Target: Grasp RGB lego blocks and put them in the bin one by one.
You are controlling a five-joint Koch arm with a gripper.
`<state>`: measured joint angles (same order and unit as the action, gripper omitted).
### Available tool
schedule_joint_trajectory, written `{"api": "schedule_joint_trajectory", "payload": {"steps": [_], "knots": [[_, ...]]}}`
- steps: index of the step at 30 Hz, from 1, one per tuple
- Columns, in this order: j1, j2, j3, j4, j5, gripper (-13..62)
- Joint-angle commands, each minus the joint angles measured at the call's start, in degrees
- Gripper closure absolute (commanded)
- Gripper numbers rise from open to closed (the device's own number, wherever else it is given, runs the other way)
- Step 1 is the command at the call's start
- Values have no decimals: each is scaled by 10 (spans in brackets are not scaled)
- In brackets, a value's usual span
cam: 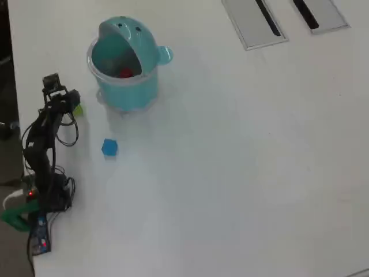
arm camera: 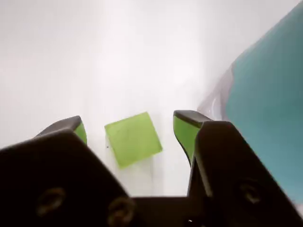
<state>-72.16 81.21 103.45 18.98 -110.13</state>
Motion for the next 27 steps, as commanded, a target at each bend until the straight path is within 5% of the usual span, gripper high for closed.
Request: {"api": "schedule_joint_trajectory", "payload": {"steps": [1,21,27], "knots": [[1,5,-17,-20,-13,157],[17,-64,-13,-22,-43,167],[21,-71,-11,-18,-43,227]]}}
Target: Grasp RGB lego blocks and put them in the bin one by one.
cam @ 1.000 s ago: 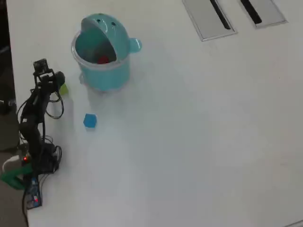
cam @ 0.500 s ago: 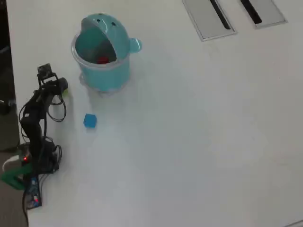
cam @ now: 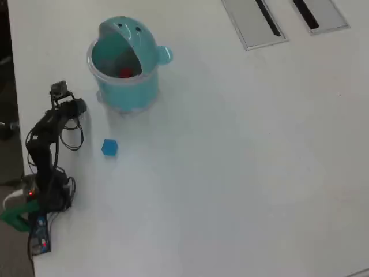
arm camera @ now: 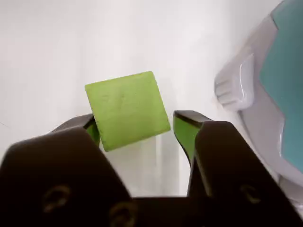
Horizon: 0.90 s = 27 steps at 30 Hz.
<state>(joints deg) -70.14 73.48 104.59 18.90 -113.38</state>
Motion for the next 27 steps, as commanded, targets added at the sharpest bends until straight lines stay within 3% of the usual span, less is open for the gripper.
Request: {"api": "schedule_joint_trajectory", "payload": {"steps": [1,7,27], "knots": [[2,5,-23,-17,-11,243],[3,14,-25,1,-9,354],[19,245,-36,111,-8,361]]}}
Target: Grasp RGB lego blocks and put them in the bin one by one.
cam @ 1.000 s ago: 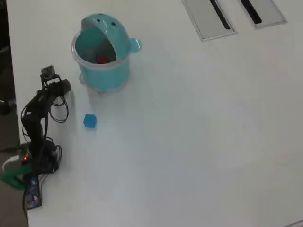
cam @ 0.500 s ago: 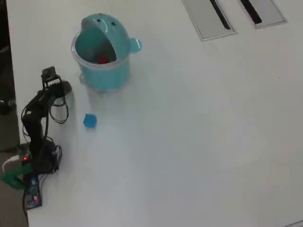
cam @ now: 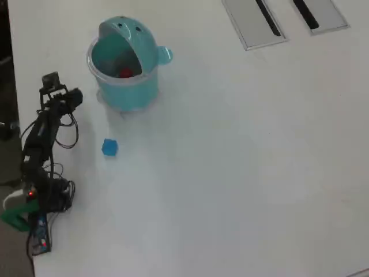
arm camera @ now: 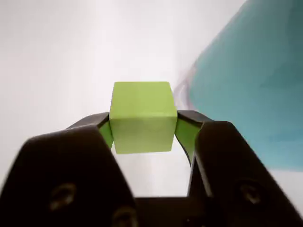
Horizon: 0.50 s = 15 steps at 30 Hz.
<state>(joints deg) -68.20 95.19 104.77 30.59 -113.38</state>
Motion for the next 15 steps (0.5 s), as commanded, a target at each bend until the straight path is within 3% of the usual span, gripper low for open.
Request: {"api": "schedule_joint_trajectory", "payload": {"steps": [1,5,15], "knots": [[0,37,-46,5,-8,369],[1,77,-178,87,-7,370],[42,37,-371,102,2,394]]}}
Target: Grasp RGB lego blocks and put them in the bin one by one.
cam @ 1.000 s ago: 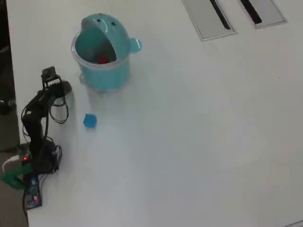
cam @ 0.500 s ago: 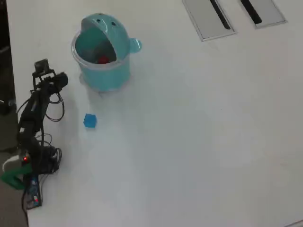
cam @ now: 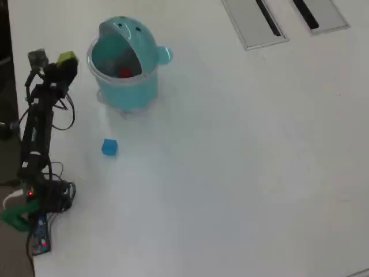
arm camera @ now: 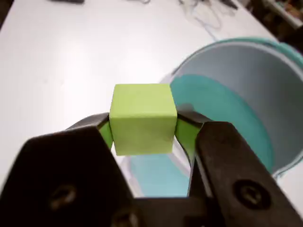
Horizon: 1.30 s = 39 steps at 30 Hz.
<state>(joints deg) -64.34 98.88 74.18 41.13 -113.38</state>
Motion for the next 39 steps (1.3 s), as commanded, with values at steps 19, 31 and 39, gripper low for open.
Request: {"api": "schedule_joint_trajectory", "payload": {"steps": [19,31,39], "knots": [[159,-235,-330,-5,-3,393],[165,-260,-292,-21,-9,228],[171,-219,-206,-55,-12,146]]}}
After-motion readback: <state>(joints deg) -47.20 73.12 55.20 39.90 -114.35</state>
